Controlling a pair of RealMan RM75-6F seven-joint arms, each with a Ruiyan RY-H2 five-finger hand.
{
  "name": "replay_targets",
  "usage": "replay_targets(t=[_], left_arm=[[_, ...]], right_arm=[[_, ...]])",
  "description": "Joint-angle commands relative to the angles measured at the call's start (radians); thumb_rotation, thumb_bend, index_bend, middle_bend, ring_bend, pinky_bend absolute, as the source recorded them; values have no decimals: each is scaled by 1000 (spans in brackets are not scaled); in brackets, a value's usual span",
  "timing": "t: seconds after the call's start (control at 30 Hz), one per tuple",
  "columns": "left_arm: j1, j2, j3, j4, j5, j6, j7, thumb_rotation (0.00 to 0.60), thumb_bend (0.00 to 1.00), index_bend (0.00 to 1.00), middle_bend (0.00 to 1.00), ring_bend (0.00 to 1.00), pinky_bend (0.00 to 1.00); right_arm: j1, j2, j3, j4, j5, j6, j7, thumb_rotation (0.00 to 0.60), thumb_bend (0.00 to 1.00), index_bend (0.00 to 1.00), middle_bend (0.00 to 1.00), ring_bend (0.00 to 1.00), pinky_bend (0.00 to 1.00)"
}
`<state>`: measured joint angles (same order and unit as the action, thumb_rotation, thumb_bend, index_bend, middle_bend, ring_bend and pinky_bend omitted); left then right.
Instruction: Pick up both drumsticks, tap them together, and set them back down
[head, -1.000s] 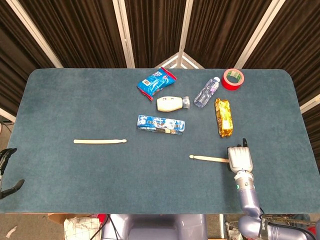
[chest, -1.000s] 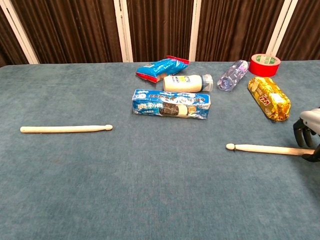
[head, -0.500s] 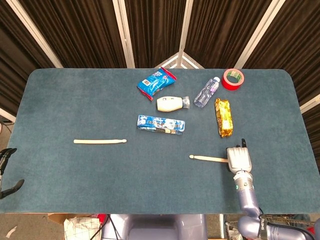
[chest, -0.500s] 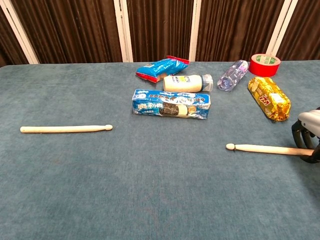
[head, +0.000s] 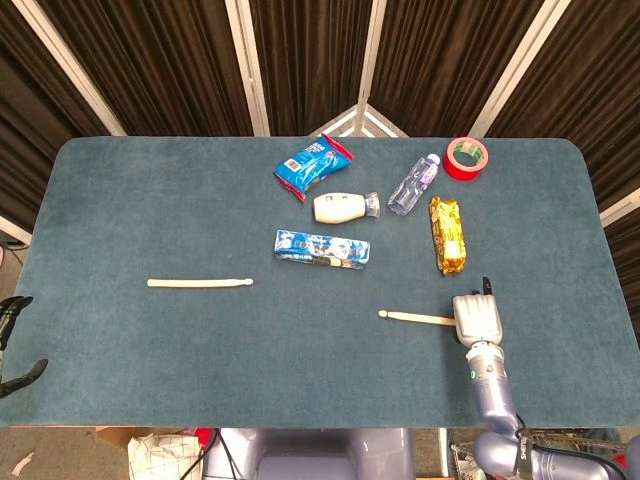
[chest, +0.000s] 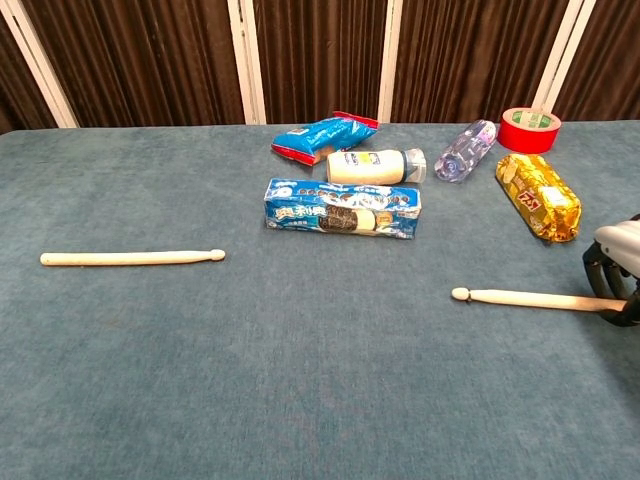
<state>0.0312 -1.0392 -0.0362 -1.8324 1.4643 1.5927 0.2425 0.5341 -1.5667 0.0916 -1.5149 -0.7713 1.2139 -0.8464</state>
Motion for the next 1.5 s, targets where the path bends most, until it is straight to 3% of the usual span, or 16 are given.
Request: replay_targets(t=[0.03, 0.37, 1.0, 1.5], left_arm=[[1, 0, 0, 0, -1, 1, -1, 600, 267, 186, 160, 0, 0], [1, 2, -2, 1, -5, 2, -4, 600, 267, 188, 160, 0, 0], [2, 3, -2, -1, -6, 2, -4, 600, 267, 188, 158, 0, 0], [-1, 1, -3, 0, -13, -5, 0, 600, 267, 188, 157, 0, 0]], right_arm=[[2, -2, 1, 2, 4, -2, -5, 600, 361, 565, 556, 368, 71], [-1, -5, -3, 11, -1, -4, -1, 600, 362, 567, 557, 372, 70], [-2, 20, -13, -9, -40, -21, 24, 600, 458, 635, 594, 412, 71], [-7, 50, -27, -9, -168, -36, 119, 600, 458, 651, 595, 413, 71]])
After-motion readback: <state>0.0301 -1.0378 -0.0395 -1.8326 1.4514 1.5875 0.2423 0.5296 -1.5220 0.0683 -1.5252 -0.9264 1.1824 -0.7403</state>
